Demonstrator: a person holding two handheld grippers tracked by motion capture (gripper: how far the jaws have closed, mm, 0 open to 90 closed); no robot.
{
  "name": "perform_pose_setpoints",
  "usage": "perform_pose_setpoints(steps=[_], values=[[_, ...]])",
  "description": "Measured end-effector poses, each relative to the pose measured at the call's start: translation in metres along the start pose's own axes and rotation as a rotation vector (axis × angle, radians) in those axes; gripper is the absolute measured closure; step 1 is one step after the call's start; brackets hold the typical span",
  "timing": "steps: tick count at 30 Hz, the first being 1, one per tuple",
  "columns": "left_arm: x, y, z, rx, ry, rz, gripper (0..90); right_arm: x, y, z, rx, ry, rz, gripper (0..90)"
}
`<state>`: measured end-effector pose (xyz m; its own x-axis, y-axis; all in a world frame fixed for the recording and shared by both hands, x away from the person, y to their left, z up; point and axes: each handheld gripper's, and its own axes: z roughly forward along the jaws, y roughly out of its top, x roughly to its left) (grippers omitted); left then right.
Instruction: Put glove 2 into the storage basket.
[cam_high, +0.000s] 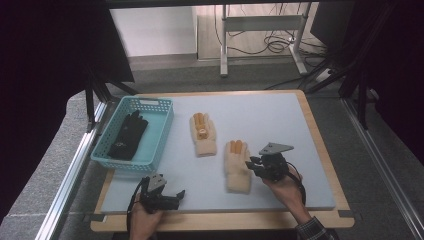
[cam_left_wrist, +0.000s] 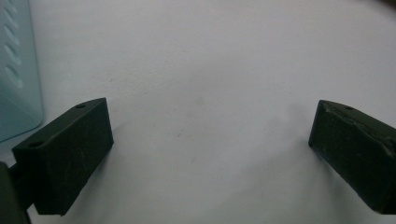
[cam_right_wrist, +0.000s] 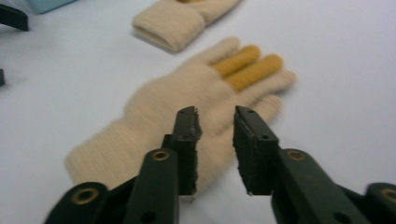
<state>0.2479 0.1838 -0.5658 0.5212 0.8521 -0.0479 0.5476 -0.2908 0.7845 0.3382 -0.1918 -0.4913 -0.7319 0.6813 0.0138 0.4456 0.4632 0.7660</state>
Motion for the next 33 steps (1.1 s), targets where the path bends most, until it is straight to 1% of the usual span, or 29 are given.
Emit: perform_pose_setpoints(steps=[2, 6, 8, 10, 12, 14, 15, 17, 19, 22, 25, 26, 29, 31, 33], values=[[0.000, 0.000, 0.000, -0.001, 0.001, 0.000, 0.0, -0.005, -0.004, -0.002, 0.001, 0.006, 0.015, 73.3], [0.000, 0.000, 0.000, -0.001, 0.001, 0.000, 0.0, -0.011, -0.005, 0.002, -0.001, 0.027, 0.022, 72.9], [0.000, 0.000, 0.000, -0.001, 0.001, 0.000, 0.0, -0.012, -0.002, 0.006, -0.005, 0.031, 0.020, 69.2], [0.000, 0.000, 0.000, -0.001, 0.000, 0.000, 0.0, -0.013, 0.003, 0.013, 0.003, 0.038, 0.012, 64.7], [0.000, 0.000, 0.000, -0.001, 0.000, 0.000, 0.0, -0.013, 0.010, 0.020, 0.008, 0.042, 0.000, 62.2], [0.000, 0.000, 0.000, -0.001, -0.001, 0.000, 0.0, -0.015, 0.017, 0.028, 0.003, 0.061, 0.001, 58.3], [0.000, 0.000, 0.000, -0.001, -0.001, 0.001, 0.0, -0.015, 0.022, 0.032, 0.006, 0.067, 0.004, 54.8], [0.000, 0.000, 0.000, -0.001, -0.001, 0.000, 0.0, -0.015, 0.032, 0.042, 0.016, 0.053, -0.006, 49.7], [0.000, 0.000, 0.000, -0.001, -0.001, 0.001, 0.0, -0.015, 0.043, 0.053, 0.016, 0.053, -0.011, 47.6], [0.000, 0.000, 0.000, -0.001, -0.001, 0.001, 0.0, -0.014, 0.060, 0.070, 0.009, 0.067, -0.023, 47.7], [0.000, 0.000, 0.000, 0.001, 0.000, 0.003, 0.0, -0.012, 0.076, 0.087, 0.003, 0.105, -0.036, 52.9], [0.000, 0.000, 0.000, 0.001, -0.001, 0.003, 0.0, -0.009, 0.082, 0.094, 0.005, 0.108, -0.050, 54.2], [0.000, 0.000, 0.000, 0.001, -0.001, 0.002, 0.0, -0.004, 0.095, 0.109, 0.014, 0.118, -0.092, 54.5], [0.000, 0.000, 0.000, 0.001, -0.001, 0.003, 0.0, -0.001, 0.104, 0.119, 0.013, 0.128, -0.110, 54.3], [0.000, 0.000, 0.000, 0.001, -0.001, 0.003, 0.0, 0.002, 0.111, 0.130, 0.020, 0.132, -0.119, 51.9]])
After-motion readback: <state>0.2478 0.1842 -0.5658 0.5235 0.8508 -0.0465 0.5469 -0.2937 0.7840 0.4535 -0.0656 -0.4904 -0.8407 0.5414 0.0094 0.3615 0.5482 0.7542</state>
